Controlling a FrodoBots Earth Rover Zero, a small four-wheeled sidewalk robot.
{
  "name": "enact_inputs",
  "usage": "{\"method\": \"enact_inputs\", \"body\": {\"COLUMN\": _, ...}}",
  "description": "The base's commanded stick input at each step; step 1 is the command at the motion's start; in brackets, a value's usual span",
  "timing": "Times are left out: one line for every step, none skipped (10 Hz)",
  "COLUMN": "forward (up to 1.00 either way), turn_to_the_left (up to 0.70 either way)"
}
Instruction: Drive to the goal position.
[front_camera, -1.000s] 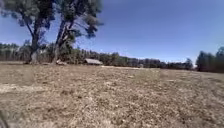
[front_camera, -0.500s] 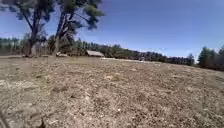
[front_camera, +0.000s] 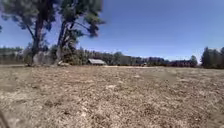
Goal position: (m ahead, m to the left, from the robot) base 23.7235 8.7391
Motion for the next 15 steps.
{"method": "enact_inputs", "body": {"forward": 0.70, "turn_to_the_left": 0.00}}
{"method": "enact_inputs", "body": {"forward": 0.70, "turn_to_the_left": 0.00}}
{"method": "enact_inputs", "body": {"forward": 0.70, "turn_to_the_left": 0.00}}
{"method": "enact_inputs", "body": {"forward": 0.70, "turn_to_the_left": 0.00}}
{"method": "enact_inputs", "body": {"forward": 0.70, "turn_to_the_left": 0.00}}
{"method": "enact_inputs", "body": {"forward": 0.70, "turn_to_the_left": 0.00}}
{"method": "enact_inputs", "body": {"forward": 0.70, "turn_to_the_left": 0.00}}
{"method": "enact_inputs", "body": {"forward": 0.70, "turn_to_the_left": 0.00}}
{"method": "enact_inputs", "body": {"forward": 0.70, "turn_to_the_left": 0.00}}
{"method": "enact_inputs", "body": {"forward": 0.70, "turn_to_the_left": 0.00}}
{"method": "enact_inputs", "body": {"forward": 0.70, "turn_to_the_left": 0.00}}
{"method": "enact_inputs", "body": {"forward": 0.70, "turn_to_the_left": 0.00}}
{"method": "enact_inputs", "body": {"forward": 0.70, "turn_to_the_left": 0.00}}
{"method": "enact_inputs", "body": {"forward": 0.70, "turn_to_the_left": 0.00}}
{"method": "enact_inputs", "body": {"forward": 0.70, "turn_to_the_left": 0.00}}
